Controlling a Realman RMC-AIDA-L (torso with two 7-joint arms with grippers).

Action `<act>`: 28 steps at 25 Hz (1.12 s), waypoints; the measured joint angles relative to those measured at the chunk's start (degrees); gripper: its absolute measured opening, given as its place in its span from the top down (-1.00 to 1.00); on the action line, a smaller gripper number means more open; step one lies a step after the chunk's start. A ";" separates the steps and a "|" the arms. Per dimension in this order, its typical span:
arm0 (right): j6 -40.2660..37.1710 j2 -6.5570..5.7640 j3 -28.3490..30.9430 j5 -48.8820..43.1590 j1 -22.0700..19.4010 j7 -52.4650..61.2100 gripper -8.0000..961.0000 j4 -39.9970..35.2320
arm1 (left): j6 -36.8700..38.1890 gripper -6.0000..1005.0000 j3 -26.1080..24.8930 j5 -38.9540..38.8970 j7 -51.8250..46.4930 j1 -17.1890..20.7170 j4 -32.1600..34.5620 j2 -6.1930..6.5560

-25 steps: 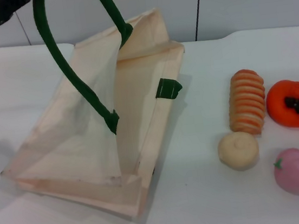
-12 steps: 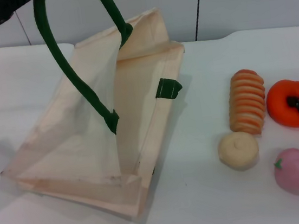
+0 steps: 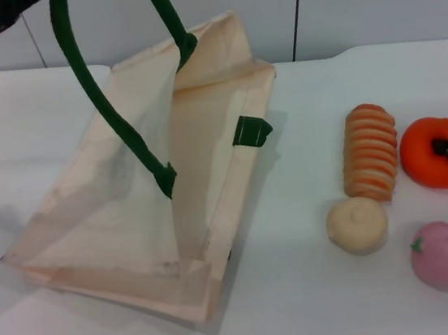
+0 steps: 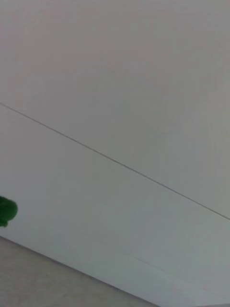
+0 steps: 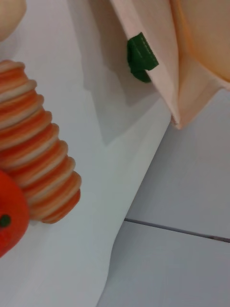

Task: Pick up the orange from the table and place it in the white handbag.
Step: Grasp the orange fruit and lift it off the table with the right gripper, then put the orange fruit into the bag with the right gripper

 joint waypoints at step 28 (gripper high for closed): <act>23.68 3.43 6.58 2.57 6.01 -0.85 0.79 -8.70 | 1.50 0.76 0.00 -2.14 -0.81 -1.49 0.63 0.36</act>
